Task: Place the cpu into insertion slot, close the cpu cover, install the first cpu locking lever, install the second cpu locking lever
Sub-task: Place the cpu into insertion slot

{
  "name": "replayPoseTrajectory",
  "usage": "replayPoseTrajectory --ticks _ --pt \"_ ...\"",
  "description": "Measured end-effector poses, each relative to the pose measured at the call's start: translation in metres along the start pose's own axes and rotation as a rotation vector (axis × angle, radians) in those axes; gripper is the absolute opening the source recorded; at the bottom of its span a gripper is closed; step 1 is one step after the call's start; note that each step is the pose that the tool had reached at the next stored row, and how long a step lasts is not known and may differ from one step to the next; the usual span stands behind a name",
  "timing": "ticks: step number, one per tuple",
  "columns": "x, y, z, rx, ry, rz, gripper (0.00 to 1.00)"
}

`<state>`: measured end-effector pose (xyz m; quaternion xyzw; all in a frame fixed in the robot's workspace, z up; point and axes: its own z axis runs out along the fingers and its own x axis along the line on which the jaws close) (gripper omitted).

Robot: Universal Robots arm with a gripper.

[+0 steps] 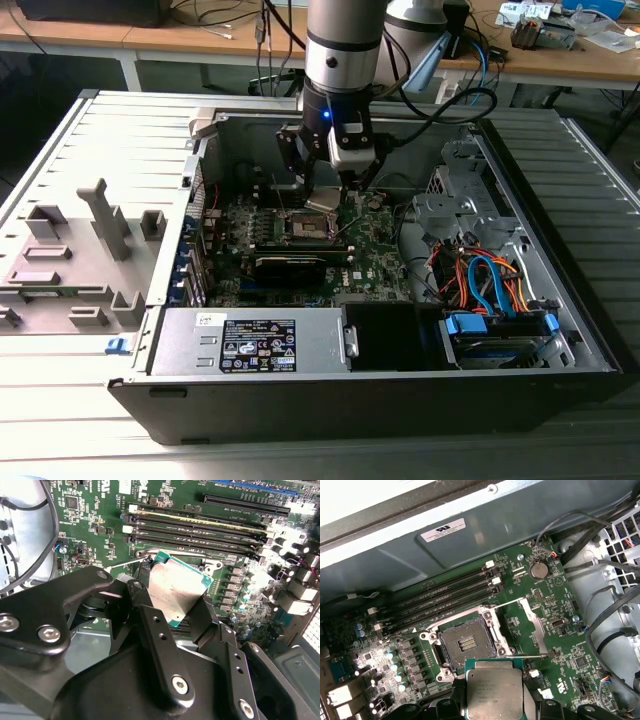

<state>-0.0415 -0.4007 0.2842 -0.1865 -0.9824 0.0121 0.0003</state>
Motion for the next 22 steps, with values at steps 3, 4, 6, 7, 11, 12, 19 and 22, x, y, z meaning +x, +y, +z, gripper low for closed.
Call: replayPoseTrajectory --ticks 3,4,6,7,11,12,19,22 --pt "0.0000 0.0000 0.0001 0.0006 0.0000 0.009 0.55" --pt "0.0000 0.0000 0.0001 0.0007 0.0001 0.012 0.55" --pt "0.0000 0.0000 0.0002 0.0010 0.0001 0.016 0.55" --pt "0.0000 0.0000 0.0002 0.0011 0.0000 0.019 0.55" --pt "0.0000 0.0000 0.0003 0.0013 0.0002 0.027 0.55" --pt "0.0000 0.0000 0.0004 0.0012 0.0002 0.030 0.55" --pt "0.0000 0.0000 0.0008 0.0016 0.0007 0.050 0.55" --pt "0.0000 0.0000 0.0009 0.0017 0.0008 0.058 0.55"
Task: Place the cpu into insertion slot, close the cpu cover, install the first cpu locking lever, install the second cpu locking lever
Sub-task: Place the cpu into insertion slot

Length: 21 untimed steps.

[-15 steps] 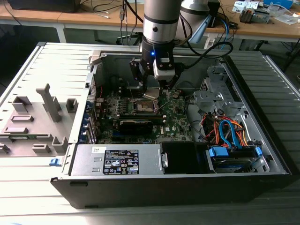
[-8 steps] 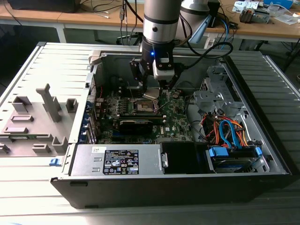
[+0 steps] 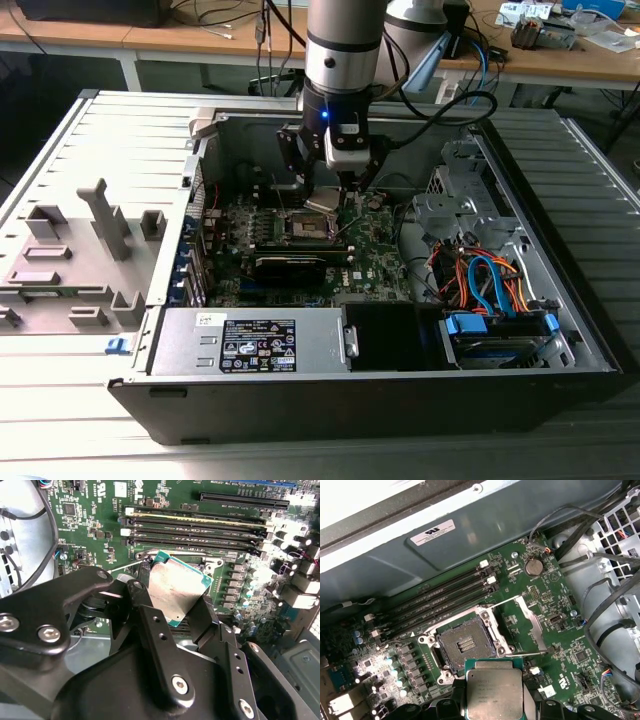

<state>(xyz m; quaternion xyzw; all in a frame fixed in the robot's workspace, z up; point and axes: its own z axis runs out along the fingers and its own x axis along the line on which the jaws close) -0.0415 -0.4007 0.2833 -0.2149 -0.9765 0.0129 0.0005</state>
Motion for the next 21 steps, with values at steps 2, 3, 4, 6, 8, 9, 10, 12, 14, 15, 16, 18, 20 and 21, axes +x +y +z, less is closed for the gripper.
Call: replayPoseTrajectory --ticks 2,3,4,6,8,9,10,12,14,15,16,18,20,21 --pt "0.0000 0.0000 0.0001 0.0001 0.0000 0.003 0.55" --pt "0.0000 0.0000 0.0001 0.0000 0.0001 0.006 0.55" --pt "0.0000 0.0000 0.0002 0.0001 0.0002 0.010 0.55" --pt "0.0000 0.0000 0.0003 0.0002 0.0003 0.014 0.55" --pt "0.0000 0.0000 0.0004 0.0002 0.0004 0.018 0.55" --pt "0.0000 0.0000 0.0004 0.0002 0.0004 0.020 0.55" --pt "0.0000 0.0000 0.0004 0.0002 0.0004 0.022 0.55" --pt "0.0000 0.0000 0.0005 0.0003 0.0006 0.027 0.55" --pt "0.0000 0.0000 0.0006 0.0003 0.0006 0.030 0.55" --pt "0.0000 0.0000 0.0006 0.0003 0.0007 0.032 0.55" --pt "0.0000 0.0000 0.0007 0.0003 0.0008 0.034 0.55" --pt "0.0000 0.0000 0.0007 0.0004 0.0008 0.038 0.55" --pt "0.0000 0.0000 0.0008 0.0005 0.0009 0.041 0.55" --pt "0.0000 0.0000 0.0008 0.0004 0.0010 0.043 0.55"
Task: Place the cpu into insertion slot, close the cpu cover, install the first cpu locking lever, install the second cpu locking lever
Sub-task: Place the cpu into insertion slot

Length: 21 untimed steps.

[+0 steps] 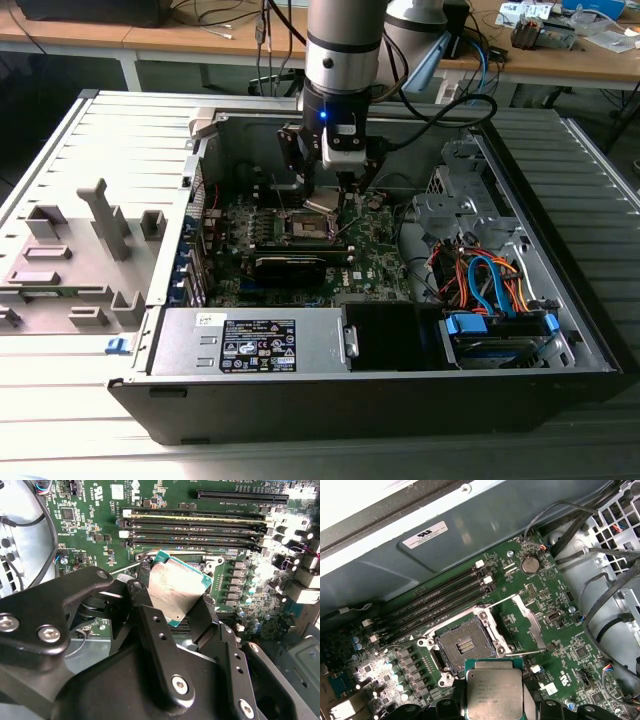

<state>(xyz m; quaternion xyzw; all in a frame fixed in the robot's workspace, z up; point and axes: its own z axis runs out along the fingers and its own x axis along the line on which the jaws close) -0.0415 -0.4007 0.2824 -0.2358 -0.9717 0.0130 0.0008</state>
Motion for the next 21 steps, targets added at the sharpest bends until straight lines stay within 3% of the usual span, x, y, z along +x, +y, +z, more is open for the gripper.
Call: replayPoseTrajectory --ticks 21 --pt "0.0000 0.0000 0.0006 0.0006 0.0008 0.042 0.55"
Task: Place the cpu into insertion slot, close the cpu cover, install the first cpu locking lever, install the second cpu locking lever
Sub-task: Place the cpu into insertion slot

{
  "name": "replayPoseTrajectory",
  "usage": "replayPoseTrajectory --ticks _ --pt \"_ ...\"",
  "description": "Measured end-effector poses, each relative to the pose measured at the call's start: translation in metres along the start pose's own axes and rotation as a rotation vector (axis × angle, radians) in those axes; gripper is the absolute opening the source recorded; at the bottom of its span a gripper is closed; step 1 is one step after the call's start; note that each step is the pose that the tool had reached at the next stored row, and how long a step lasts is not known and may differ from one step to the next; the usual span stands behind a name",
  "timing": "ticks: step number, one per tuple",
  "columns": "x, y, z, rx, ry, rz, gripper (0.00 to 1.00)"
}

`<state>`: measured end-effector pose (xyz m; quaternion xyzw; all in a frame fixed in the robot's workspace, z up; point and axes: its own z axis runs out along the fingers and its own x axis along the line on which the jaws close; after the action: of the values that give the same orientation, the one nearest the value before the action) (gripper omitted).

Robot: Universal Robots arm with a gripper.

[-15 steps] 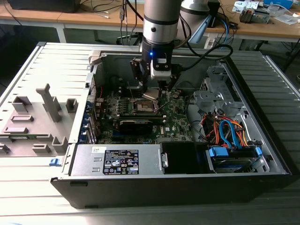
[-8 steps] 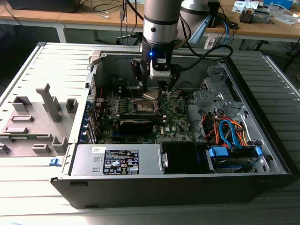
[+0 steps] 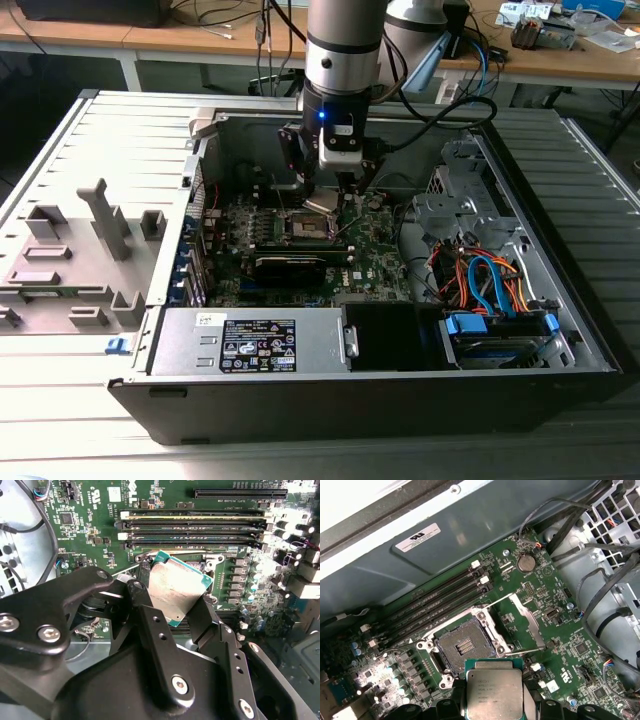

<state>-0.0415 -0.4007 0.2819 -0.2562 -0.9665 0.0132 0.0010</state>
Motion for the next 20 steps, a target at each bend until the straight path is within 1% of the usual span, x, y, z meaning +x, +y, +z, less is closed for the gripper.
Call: replayPoseTrajectory --ticks 20 --pt "0.0000 0.0000 0.0008 0.0015 0.0004 0.041 0.55"
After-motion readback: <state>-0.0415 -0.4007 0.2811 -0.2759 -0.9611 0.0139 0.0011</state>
